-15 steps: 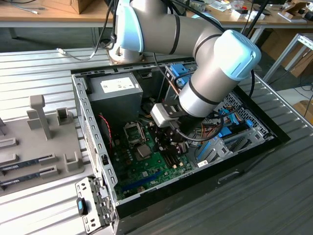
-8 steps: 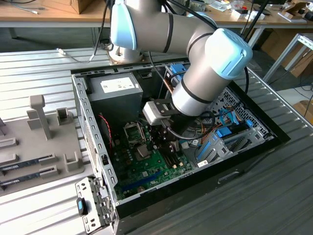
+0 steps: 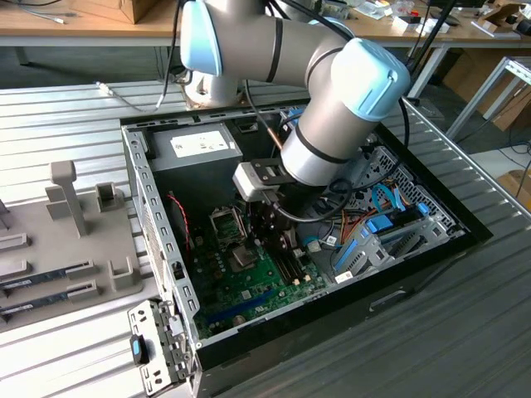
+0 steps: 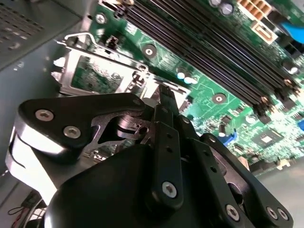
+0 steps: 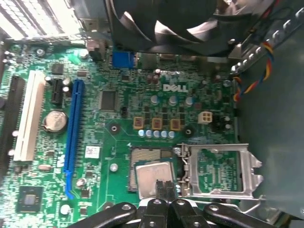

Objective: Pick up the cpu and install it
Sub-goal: 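Close the cpu cover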

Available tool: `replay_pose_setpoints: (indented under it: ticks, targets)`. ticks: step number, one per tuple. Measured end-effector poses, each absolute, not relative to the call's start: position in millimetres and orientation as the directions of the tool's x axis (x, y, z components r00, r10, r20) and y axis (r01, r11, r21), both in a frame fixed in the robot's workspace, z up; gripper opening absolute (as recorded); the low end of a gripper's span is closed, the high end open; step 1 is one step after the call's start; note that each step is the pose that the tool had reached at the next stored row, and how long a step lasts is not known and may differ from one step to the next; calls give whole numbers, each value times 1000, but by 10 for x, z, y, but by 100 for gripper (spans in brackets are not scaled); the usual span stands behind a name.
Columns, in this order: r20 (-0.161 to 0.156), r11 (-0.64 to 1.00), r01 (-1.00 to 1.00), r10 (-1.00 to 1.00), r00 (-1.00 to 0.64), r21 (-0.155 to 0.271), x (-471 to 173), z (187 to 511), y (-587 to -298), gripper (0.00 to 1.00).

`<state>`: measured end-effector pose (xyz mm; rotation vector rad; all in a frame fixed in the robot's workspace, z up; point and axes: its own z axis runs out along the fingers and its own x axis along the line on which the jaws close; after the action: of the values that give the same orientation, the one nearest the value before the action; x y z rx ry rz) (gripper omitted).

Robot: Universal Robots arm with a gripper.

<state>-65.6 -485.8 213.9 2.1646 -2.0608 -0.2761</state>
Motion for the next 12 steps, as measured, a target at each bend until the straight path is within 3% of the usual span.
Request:
replay_pose_setpoints:
  ticks: [8, 12]
  targets:
    - [-28, -50, -973, -999, 45, 227, -656, 2140, -4859, 11]
    - [-20, -49, -984, -999, 46, 168, -659, 2136, -4858, 11]
